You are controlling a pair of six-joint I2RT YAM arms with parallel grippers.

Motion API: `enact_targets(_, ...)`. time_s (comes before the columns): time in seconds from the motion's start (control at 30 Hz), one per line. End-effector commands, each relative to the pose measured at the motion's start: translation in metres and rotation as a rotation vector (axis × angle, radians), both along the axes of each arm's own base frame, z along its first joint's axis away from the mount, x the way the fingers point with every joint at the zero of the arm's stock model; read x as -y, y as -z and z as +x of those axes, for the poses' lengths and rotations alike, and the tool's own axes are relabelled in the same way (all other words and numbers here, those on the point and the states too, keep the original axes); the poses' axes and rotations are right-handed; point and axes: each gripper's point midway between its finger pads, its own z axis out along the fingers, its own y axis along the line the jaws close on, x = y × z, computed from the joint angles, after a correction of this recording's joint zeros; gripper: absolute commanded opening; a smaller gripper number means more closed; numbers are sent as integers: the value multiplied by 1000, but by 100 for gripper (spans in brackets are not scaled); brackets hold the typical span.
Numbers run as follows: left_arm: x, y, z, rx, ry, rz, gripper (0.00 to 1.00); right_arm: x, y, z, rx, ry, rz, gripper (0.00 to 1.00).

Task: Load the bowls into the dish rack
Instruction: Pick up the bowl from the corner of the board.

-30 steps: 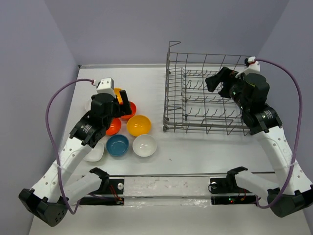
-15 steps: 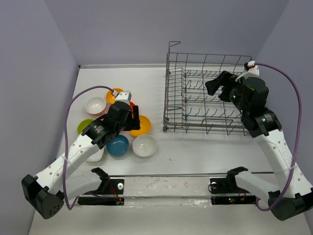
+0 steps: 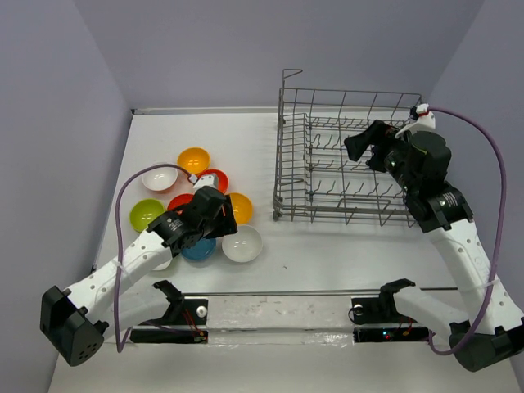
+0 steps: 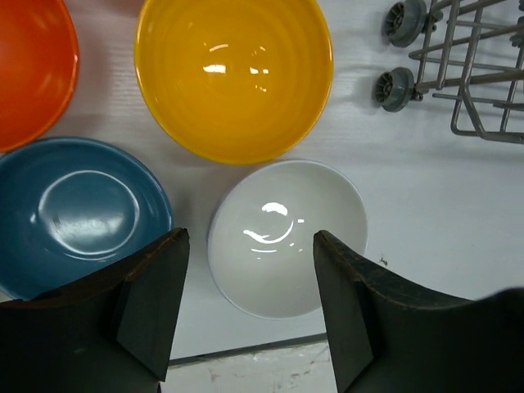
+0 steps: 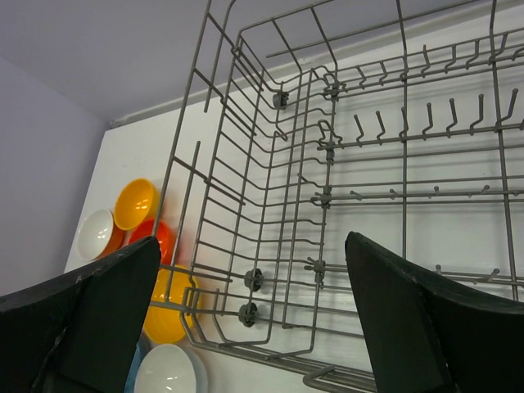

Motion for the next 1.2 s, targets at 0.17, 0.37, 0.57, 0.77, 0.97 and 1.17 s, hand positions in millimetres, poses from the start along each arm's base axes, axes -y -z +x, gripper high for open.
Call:
enact_targets(0.17, 12, 36, -26, -122, -59, -53, 68, -5, 8, -3, -1, -28, 26, 100)
enact_targets(0.37, 6, 39, -27, -104, -109, -25, 66, -8, 10, -2, -2, -41, 24, 100)
enact_targets(0.57, 3, 50, -34, -116, -166, -22, 60, -8, 15, 0, -8, -40, 17, 100)
enact_targets(0.77, 0, 58, -40, -121, -186, -26, 58, -8, 17, 2, -11, -38, 19, 100)
enact_targets(0.97, 0, 58, -40, -117, -190, -25, 58, -9, 23, 4, -23, -39, 19, 100)
enact_targets(1.17, 0, 69, -42, -141, -189, 4, 56, -8, 25, 4, -24, -33, 18, 100)
